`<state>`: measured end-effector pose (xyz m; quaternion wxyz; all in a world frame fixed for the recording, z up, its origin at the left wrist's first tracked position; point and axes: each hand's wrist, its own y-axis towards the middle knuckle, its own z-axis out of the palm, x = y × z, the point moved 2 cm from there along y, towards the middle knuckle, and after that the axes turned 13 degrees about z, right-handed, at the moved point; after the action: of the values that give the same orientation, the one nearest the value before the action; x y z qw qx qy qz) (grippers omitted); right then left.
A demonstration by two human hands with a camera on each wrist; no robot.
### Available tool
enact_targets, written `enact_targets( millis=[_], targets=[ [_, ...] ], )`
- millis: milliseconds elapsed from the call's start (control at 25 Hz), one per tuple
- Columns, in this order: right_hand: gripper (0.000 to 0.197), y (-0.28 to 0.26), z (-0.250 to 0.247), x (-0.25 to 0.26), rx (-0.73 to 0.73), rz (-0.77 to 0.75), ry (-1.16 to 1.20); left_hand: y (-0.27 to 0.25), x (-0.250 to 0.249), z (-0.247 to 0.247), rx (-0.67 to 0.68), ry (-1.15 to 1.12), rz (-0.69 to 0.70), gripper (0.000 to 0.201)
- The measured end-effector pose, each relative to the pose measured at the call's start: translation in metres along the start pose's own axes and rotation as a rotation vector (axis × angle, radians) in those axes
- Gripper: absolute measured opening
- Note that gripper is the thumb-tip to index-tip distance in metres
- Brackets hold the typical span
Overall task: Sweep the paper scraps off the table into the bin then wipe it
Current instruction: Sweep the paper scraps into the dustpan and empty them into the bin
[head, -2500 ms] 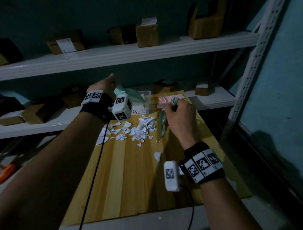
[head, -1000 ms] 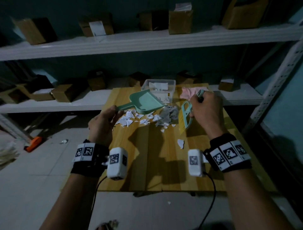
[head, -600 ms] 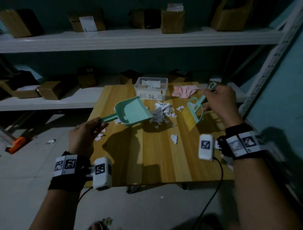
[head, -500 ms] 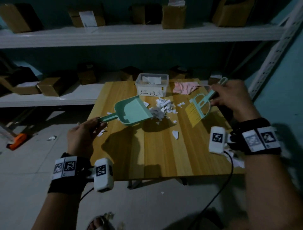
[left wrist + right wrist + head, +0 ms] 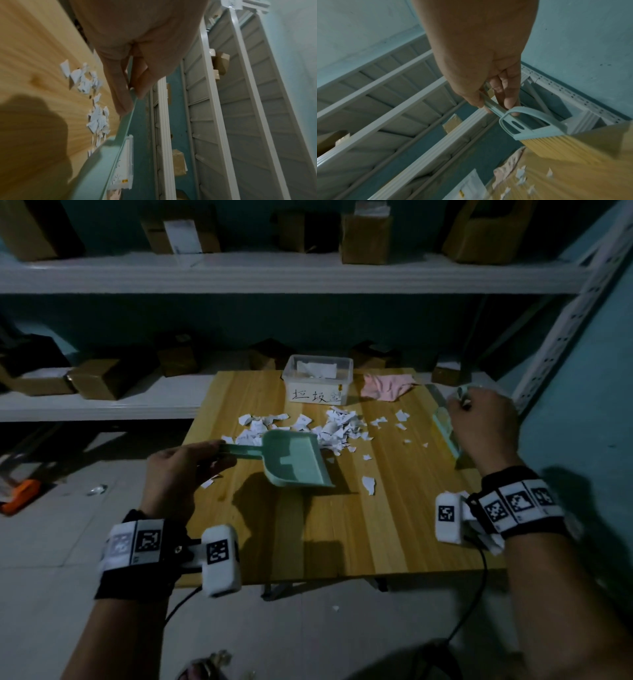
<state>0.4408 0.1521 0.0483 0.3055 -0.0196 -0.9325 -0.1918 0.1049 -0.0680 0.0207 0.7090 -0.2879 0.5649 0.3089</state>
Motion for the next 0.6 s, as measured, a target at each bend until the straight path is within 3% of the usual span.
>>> enact_targets(
  millis=[360,600],
  targets=[
    [0.028,-0.021,0.047,0.046,0.173,-0.135,-0.066,0.003,0.000,0.014,-0.050,0.054,0.019,0.008],
    [0.020,-0.051,0.072,0.080,0.434,-0.297,0.021,0.007,0.006,0.021,-0.048,0.062,0.009,0.008]
  ],
)
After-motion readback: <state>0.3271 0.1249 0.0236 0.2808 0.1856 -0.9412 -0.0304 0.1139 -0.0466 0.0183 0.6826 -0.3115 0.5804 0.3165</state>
